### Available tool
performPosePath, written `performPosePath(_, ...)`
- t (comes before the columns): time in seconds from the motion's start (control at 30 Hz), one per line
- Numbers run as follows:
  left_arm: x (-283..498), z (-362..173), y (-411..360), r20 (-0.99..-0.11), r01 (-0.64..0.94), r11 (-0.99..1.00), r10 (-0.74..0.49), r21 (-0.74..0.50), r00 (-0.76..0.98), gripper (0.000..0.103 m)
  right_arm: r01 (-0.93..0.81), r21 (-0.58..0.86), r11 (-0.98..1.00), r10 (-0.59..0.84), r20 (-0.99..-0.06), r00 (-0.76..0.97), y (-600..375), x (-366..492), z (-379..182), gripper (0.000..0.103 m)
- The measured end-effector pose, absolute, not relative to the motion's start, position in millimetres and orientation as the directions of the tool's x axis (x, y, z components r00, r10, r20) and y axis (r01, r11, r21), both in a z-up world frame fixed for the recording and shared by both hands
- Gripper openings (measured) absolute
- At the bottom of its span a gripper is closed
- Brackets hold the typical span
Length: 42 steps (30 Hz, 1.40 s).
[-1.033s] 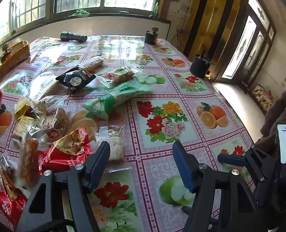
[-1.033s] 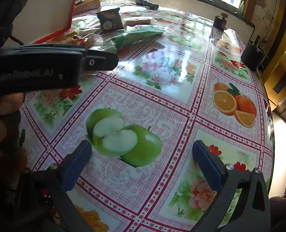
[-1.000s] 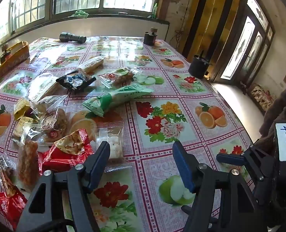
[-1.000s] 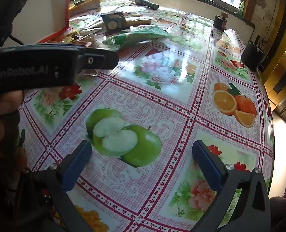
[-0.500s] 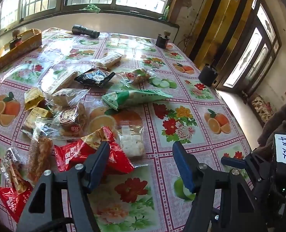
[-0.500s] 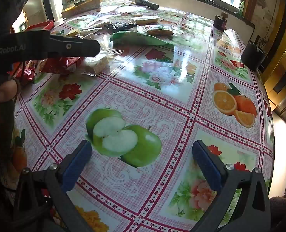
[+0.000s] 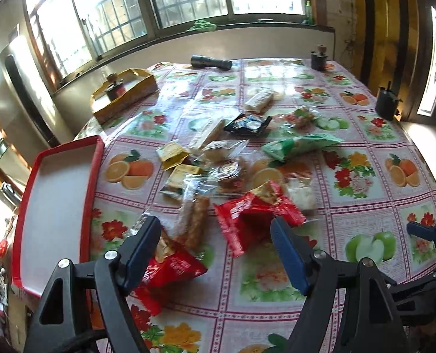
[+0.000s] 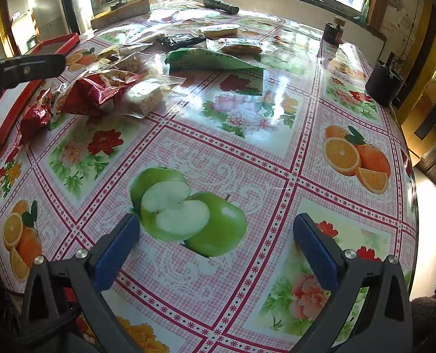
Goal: Organize snacks
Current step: 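Move both tools over the snack pile toward the red-rimmed tray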
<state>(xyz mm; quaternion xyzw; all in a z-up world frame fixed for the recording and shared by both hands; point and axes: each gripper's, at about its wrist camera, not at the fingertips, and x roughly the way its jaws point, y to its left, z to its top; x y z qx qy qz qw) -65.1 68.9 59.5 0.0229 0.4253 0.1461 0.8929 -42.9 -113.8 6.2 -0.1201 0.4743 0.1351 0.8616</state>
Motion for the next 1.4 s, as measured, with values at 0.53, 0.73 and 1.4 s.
performPosePath(0.53,-91,76,107,-0.749,-0.317,0.934,0.326,0.163,0.576,0.077,-0.069,0.136,0.988,0.15,-0.788,0.598,-53,-44,83,0.103)
performPosePath(0.73,-92,71,113,-0.758,-0.321,0.933,0.325,0.161,0.566,0.077,-0.045,0.074,0.996,0.086,-0.793,0.603,-49,-44,84,0.103)
performPosePath(1.4,-89,61,107,-0.784,-0.314,0.93,0.336,0.189,0.523,0.077,0.014,-0.137,0.99,-0.114,-0.754,0.647,-43,-41,91,0.103)
